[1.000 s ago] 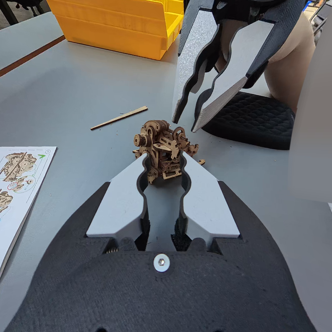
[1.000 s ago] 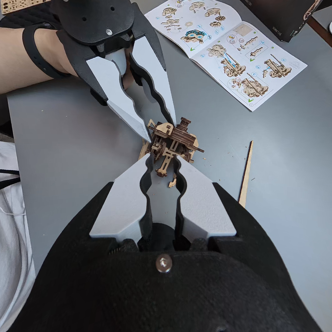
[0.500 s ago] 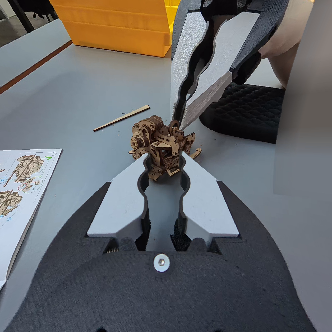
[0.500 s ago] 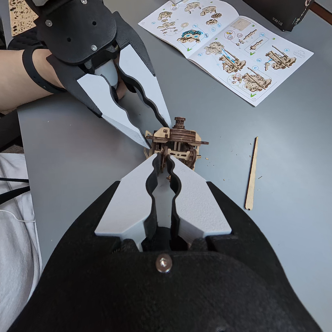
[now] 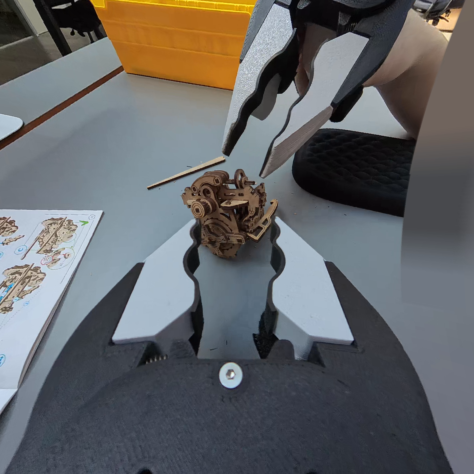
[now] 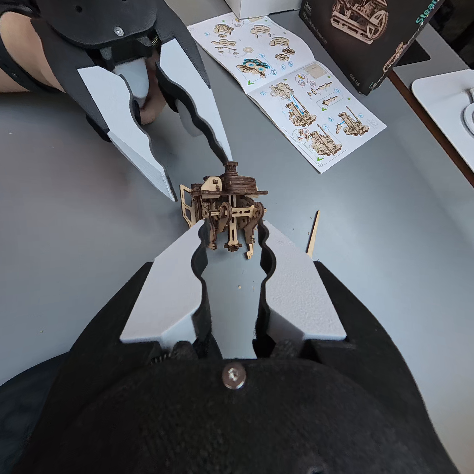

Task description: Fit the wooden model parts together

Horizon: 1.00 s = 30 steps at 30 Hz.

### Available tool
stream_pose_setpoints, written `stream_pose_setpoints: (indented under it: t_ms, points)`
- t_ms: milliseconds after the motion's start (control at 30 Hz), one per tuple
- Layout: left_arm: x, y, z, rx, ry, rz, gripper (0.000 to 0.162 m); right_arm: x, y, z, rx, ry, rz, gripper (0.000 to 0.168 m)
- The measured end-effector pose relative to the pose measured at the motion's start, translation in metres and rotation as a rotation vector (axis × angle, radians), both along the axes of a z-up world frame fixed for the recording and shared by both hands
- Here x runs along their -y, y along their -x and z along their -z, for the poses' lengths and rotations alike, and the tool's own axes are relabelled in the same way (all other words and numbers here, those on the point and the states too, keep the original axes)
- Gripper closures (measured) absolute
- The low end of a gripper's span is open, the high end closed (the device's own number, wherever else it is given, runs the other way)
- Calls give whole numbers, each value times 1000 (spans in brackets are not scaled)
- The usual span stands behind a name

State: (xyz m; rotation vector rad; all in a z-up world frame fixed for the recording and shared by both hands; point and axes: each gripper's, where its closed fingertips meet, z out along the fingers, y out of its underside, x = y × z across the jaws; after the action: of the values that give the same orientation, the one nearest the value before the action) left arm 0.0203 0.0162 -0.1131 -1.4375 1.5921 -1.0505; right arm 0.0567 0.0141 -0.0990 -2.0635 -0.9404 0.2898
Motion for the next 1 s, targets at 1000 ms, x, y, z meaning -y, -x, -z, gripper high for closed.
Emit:
stream_pose_setpoints:
  t_ms: [1000]
  points:
    - [4,-12,-12,61,123,153,102,-9,9,10,-373,97,-191,131]
